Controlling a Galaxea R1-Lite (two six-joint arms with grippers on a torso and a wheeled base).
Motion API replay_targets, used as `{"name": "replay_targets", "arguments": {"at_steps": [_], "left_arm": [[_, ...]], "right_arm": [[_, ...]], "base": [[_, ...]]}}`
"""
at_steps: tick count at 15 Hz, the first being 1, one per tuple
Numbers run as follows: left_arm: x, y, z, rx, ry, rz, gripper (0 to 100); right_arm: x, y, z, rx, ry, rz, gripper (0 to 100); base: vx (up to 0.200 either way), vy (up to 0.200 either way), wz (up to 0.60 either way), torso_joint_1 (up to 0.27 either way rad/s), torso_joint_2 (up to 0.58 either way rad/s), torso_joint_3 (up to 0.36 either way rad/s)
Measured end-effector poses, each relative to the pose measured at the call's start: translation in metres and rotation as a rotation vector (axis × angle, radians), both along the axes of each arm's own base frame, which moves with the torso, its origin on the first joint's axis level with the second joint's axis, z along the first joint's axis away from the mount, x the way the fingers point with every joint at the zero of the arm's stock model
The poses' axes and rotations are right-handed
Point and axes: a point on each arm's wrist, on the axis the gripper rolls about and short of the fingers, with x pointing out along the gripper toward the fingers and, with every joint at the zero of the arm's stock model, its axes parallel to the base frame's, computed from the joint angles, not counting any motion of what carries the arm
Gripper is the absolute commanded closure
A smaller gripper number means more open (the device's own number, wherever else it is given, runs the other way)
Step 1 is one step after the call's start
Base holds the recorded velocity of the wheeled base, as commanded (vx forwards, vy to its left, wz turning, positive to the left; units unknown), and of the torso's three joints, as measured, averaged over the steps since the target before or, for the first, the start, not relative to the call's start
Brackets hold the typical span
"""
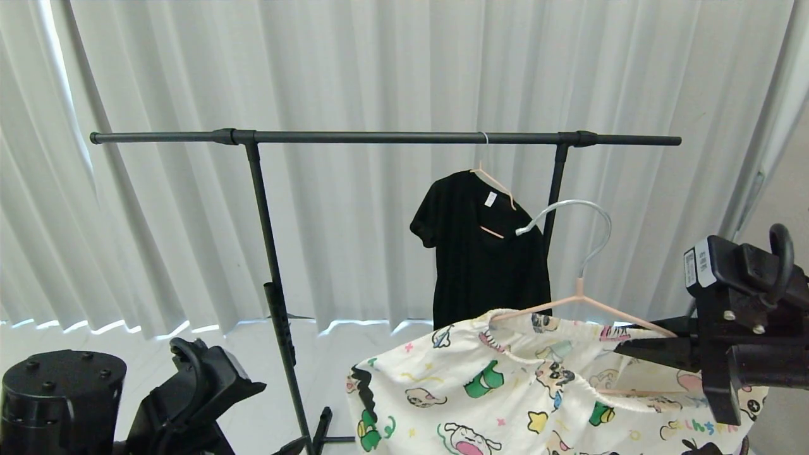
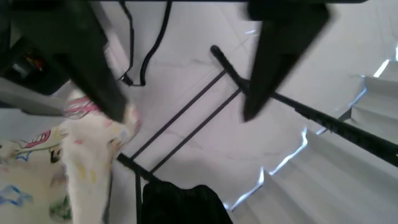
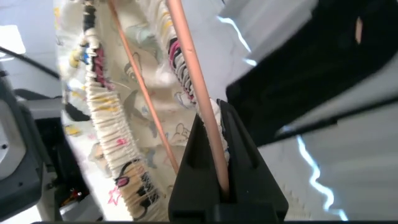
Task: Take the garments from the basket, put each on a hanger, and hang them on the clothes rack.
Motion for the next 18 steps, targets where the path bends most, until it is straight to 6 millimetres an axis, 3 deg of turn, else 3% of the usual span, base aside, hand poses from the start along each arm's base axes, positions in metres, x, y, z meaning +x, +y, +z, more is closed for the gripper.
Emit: {"name": "replay_targets", "arguments": {"at_steps": [6, 13, 15, 18], "left_arm": [[0.000, 0.007, 0.024, -0.123, -0.072, 0.125, 0], [0.017, 0.026, 0.035, -0.014, -0.172, 0.474, 0], [0.019, 0.026, 0.034, -0.007, -0.168, 0.482, 0], [0.023, 0.025, 0.034, -0.002, -0.162, 0.482, 0]], "right_arm": [[0.007, -0.026, -0.009, -0.017, 0.117, -0.321, 100], [0.003, -0.046, -0.021, -0.119, 0.252, -0.814, 100], [0.006, -0.048, -0.021, -0.073, 0.281, -0.860, 100], [0.011, -0.036, -0.007, 0.019, 0.302, -0.777, 100]], "base": [[0.000, 0.000, 0.00, 0.000, 0.00, 0.000], [0.000, 0.000, 0.00, 0.000, 0.00, 0.000], [0.000, 0.000, 0.00, 0.000, 0.00, 0.000], [0.000, 0.000, 0.00, 0.000, 0.00, 0.000]]}}
